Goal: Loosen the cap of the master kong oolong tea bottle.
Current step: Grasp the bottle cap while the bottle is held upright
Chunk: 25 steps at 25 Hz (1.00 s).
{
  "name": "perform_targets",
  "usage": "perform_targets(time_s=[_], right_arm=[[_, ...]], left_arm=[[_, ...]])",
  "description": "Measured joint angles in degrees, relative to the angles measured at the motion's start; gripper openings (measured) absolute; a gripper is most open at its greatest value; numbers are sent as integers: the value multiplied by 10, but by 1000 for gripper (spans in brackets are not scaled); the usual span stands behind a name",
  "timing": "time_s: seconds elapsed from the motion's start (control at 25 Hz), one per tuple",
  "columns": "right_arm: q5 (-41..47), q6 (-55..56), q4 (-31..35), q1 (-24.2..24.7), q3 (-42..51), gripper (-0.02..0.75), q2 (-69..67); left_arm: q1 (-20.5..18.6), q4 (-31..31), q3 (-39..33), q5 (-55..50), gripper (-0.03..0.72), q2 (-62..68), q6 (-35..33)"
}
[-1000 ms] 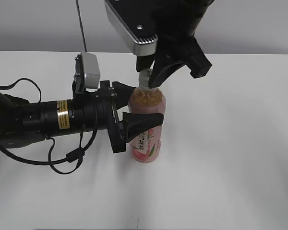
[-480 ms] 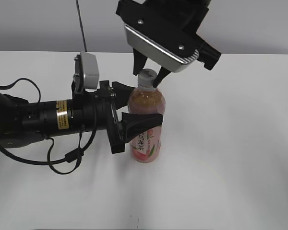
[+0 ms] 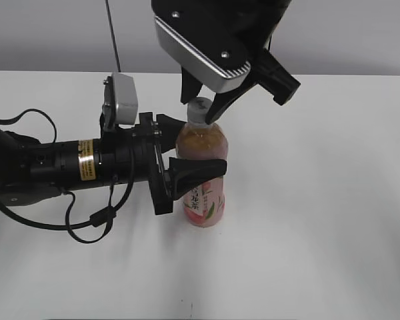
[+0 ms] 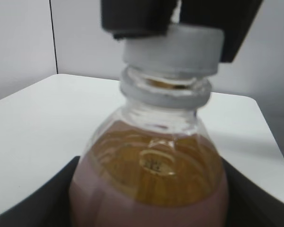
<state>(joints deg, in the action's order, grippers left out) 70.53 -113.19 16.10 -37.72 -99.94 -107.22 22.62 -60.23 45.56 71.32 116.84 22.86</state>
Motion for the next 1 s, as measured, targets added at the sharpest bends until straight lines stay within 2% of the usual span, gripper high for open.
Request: perform_targets(time_s=[0.4, 0.52, 0.76, 1.0], right_arm=[[-4, 64, 42, -8, 0, 319, 0], [-4, 123, 41, -8, -2, 354, 0], [-17, 370, -28, -8, -51, 448, 0], [-22, 693, -89, -8, -109, 484, 0]], left_arm=[[2, 7, 0, -3, 465, 0, 3], [2, 7, 0, -3, 465, 0, 3], [2, 7, 0, -3, 465, 0, 3], [2, 7, 0, -3, 465, 0, 3]])
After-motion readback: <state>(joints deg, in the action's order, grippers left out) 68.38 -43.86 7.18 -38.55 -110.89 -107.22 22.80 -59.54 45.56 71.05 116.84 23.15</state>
